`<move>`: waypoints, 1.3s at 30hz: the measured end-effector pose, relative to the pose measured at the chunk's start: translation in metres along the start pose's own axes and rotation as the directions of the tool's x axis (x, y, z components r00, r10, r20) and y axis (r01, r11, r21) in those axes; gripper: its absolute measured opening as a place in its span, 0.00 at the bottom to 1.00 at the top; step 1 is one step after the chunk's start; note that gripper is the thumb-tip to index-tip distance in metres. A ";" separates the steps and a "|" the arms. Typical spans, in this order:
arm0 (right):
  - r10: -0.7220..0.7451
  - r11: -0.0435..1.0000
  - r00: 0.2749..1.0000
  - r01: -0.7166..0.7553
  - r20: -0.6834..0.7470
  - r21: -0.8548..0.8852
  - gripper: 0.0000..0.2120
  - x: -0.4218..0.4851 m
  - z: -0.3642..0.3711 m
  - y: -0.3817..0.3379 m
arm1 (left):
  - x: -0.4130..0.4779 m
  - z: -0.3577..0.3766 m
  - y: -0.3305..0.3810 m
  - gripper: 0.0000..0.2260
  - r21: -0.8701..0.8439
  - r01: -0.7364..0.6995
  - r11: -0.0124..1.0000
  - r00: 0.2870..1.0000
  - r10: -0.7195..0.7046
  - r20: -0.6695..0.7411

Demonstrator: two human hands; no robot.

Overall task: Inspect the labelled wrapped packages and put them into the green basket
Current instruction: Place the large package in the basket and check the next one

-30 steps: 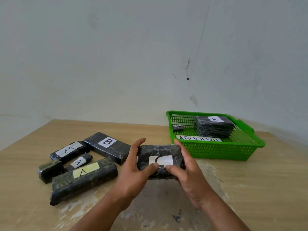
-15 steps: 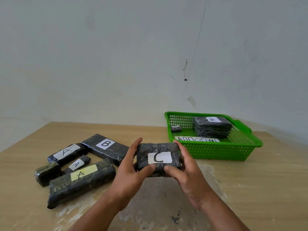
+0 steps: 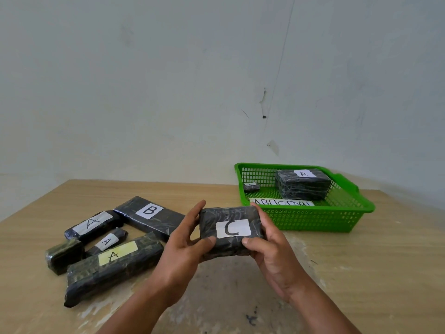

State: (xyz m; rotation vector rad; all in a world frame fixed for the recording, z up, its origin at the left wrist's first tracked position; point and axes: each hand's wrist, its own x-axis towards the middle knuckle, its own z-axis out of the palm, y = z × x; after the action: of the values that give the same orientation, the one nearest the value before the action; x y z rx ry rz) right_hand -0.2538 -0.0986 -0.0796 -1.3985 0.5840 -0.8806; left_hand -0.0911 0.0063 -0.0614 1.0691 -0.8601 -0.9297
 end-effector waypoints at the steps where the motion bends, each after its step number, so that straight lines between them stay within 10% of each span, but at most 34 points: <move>1: 0.001 1.000 1.000 -0.001 0.004 0.010 0.41 0.000 -0.001 0.000 | 0.000 0.000 0.000 0.31 0.004 -0.003 1.000 1.000 0.003 -0.001; 19: -0.087 0.995 0.995 0.084 0.055 0.054 0.31 -0.008 0.001 -0.008 | 0.002 0.003 -0.006 0.19 0.125 -0.056 0.991 0.982 0.077 -0.171; 29: -0.174 0.982 0.984 0.177 0.038 -0.073 0.34 -0.012 0.010 -0.009 | 0.005 0.005 -0.015 0.17 0.529 -0.123 0.840 0.947 0.258 -0.190; 39: -0.184 0.983 0.983 0.184 -0.007 0.020 0.25 -0.009 0.016 -0.006 | 0.000 0.005 -0.015 0.44 0.466 -0.180 0.866 0.967 0.242 -0.077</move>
State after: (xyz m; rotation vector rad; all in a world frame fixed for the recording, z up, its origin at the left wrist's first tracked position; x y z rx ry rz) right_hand -0.2475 -0.0815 -0.0729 -1.4485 0.4533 -1.0355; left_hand -0.0984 0.0019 -0.0747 1.3900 -1.0904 -0.4686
